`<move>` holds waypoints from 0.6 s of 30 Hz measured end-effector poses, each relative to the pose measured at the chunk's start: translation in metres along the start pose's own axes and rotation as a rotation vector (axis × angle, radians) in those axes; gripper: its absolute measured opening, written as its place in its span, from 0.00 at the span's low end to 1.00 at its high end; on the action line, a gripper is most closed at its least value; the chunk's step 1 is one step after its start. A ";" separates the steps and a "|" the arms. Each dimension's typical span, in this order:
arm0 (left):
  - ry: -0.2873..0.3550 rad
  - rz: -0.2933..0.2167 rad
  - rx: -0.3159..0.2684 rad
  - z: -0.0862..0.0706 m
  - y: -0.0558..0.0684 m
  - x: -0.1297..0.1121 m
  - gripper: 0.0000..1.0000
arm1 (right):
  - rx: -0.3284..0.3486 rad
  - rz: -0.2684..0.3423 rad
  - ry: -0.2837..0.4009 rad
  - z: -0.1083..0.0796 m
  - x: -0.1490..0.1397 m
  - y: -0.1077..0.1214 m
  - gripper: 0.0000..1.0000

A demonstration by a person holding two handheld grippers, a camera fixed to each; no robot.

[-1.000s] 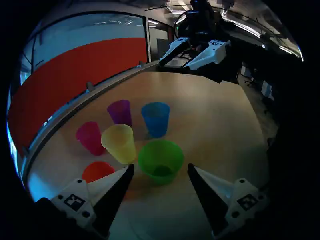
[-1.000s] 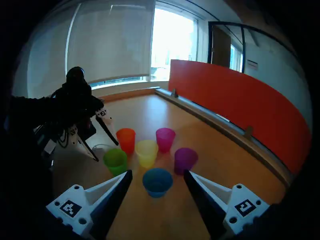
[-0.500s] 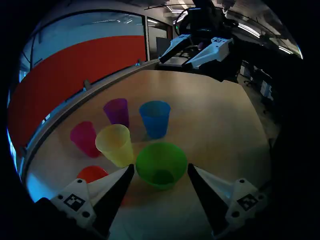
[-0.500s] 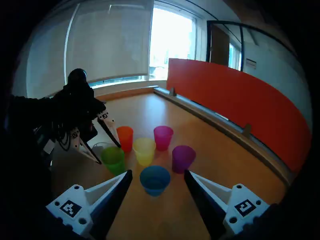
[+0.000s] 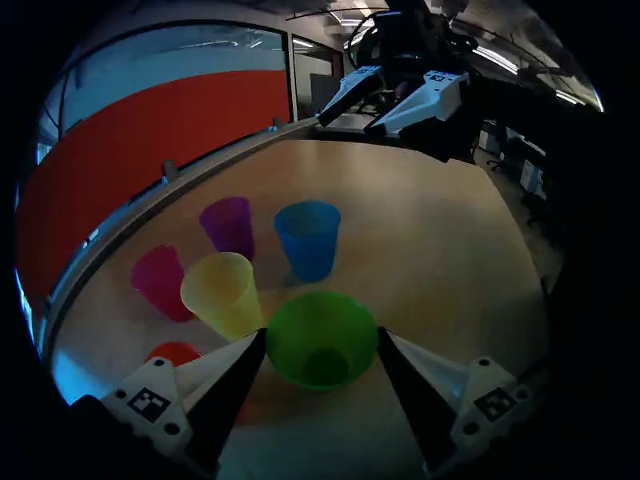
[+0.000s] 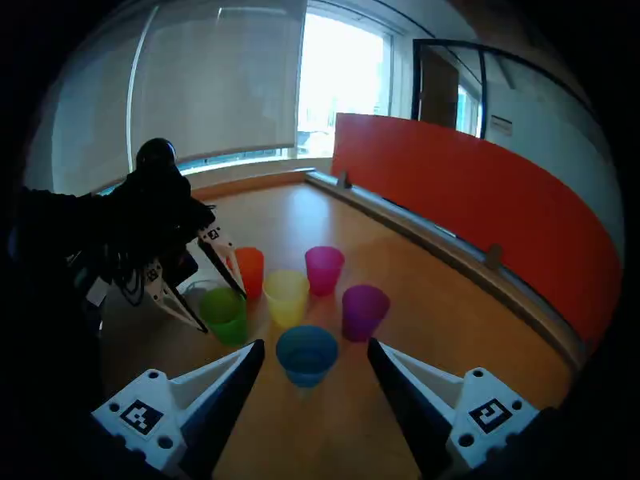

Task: Pour water

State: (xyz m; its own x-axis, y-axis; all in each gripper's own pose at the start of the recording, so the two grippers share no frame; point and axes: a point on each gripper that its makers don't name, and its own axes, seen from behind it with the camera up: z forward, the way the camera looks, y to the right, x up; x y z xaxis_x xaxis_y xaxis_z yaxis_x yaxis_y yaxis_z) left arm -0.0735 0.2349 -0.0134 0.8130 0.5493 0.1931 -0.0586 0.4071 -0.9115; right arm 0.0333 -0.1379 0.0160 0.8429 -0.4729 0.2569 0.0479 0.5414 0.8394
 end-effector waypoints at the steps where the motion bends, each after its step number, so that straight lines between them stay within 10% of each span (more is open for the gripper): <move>1: 0.002 -0.001 0.000 0.000 0.000 0.000 0.94 | 0.000 0.001 0.000 0.000 0.000 0.000 1.00; 18: 0.018 0.001 -0.021 -0.004 0.008 0.006 0.89 | 0.002 -0.001 -0.001 0.000 0.001 -0.001 1.00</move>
State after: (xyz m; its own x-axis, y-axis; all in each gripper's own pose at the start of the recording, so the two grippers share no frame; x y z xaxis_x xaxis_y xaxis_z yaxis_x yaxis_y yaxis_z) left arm -0.0666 0.2387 -0.0206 0.8231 0.5368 0.1855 -0.0477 0.3908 -0.9193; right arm 0.0340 -0.1389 0.0152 0.8421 -0.4742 0.2569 0.0477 0.5399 0.8404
